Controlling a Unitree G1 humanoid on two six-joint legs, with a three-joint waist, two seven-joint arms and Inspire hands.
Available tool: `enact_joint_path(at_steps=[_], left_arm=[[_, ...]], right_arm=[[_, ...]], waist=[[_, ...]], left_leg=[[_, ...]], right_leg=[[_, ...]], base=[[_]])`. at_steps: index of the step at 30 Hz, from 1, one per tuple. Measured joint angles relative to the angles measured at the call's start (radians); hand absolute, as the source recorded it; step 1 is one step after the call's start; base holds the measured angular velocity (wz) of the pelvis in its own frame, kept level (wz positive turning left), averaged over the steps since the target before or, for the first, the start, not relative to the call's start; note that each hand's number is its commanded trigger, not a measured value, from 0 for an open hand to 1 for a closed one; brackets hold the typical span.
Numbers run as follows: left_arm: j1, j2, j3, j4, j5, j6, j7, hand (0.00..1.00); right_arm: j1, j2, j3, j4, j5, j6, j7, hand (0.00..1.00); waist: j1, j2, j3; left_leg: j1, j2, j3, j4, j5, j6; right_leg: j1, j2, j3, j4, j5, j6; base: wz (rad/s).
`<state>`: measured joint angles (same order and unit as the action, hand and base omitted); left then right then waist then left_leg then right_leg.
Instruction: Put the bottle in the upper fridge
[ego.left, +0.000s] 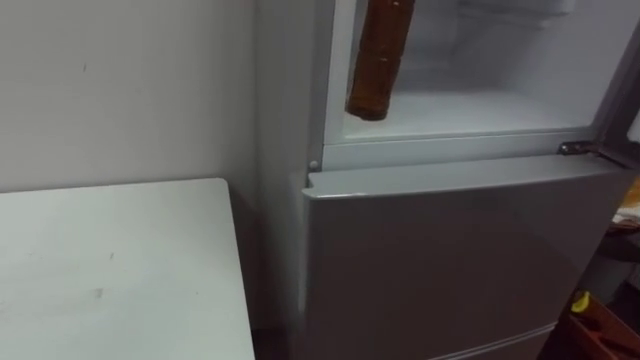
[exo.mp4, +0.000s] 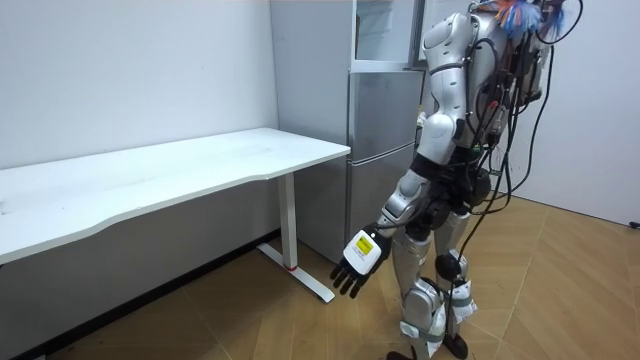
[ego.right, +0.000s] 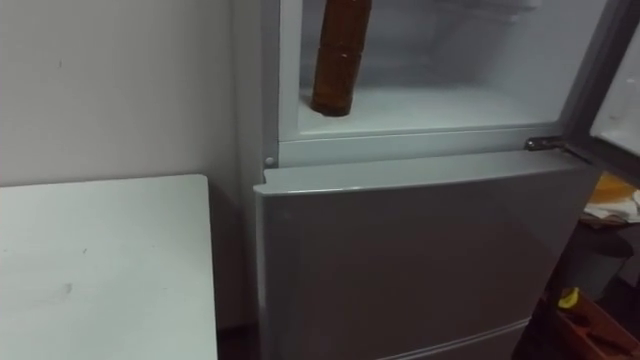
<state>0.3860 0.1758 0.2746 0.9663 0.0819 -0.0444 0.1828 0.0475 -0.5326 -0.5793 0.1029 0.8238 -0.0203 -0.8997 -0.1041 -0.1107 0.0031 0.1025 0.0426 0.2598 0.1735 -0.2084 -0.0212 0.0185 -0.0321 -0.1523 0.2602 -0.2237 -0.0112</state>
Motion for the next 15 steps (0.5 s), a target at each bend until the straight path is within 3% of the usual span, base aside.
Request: enact_joint_path(at_steps=[7,15], left_arm=[[-0.001,0.0,-0.003,0.029,0.0,-0.008,0.002,0.0],[-0.002,0.0,-0.004,0.04,-0.001,-0.01,0.002,0.0]], right_arm=[[0.07,0.058,0.027,-0.151,0.001,0.0,-0.002,0.0],[0.091,0.063,0.051,-0.194,0.005,-0.003,-0.008,0.0]], waist=[[-0.001,0.002,0.0008],[0.005,0.005,0.001]], left_leg=[[-0.005,0.001,0.002,-0.001,-0.001,0.0],[-0.004,0.0,0.007,-0.007,-0.001,0.0]], right_leg=[[-0.014,0.0,0.002,0.016,-0.002,-0.002],[-0.023,0.002,0.012,0.022,-0.002,-0.002]], base=[[-0.01],[-0.04]])
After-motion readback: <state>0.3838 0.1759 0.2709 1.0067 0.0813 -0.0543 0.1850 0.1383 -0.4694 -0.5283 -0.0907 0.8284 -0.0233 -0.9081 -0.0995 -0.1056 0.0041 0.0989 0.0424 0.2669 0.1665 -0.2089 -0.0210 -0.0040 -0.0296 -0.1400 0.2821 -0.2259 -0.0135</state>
